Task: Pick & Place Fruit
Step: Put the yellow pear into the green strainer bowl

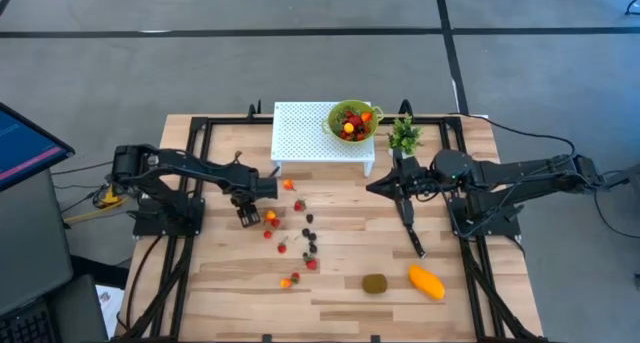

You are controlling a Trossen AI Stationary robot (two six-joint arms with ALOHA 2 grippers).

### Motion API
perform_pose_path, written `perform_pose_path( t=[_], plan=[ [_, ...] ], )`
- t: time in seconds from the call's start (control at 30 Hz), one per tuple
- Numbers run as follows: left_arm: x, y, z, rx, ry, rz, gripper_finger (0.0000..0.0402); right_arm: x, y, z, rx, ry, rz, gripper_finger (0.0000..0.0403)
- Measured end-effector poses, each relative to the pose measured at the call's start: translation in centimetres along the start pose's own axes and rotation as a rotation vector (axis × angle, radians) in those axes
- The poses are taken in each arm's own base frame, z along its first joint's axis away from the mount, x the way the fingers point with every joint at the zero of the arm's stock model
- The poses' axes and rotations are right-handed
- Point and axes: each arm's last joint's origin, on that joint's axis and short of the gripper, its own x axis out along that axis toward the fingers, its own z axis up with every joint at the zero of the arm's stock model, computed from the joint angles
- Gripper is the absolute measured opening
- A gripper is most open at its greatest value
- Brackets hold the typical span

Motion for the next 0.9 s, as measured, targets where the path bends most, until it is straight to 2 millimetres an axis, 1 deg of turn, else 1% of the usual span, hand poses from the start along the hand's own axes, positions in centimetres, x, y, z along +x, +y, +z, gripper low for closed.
perform_pose_path(
  t=[0.2,0.37,0.53,0.63,0.77,0.9],
  plan=[
    [-0.9,0.2,-0.2,-0.014,-0.055,-0.022,0.0142,0.0,0.0,-0.1,0.000,0.006,-0.002,0.0001],
    [-1.0,0.3,-0.2,-0.019,-0.069,-0.020,0.0113,0.0,0.0,-0.1,0.000,0.006,-0.002,0.0001],
    [-1.1,0.2,-0.3,-0.018,-0.067,-0.027,0.0114,0.0,0.0,-0.1,0.008,0.006,0.000,0.0001],
    [-1.1,0.1,-0.3,-0.019,-0.055,-0.068,0.0116,0.2,0.4,-0.2,0.006,0.009,0.017,0.0001],
    [-1.2,0.0,-0.3,-0.045,-0.049,-0.132,0.0110,1.1,1.6,-0.6,-0.007,-0.004,0.022,0.0000],
    [-2.4,-0.1,-0.4,-0.052,-0.121,-0.221,0.0110,2.5,2.8,-1.8,-0.030,0.016,-0.039,0.0000]
  ],
)
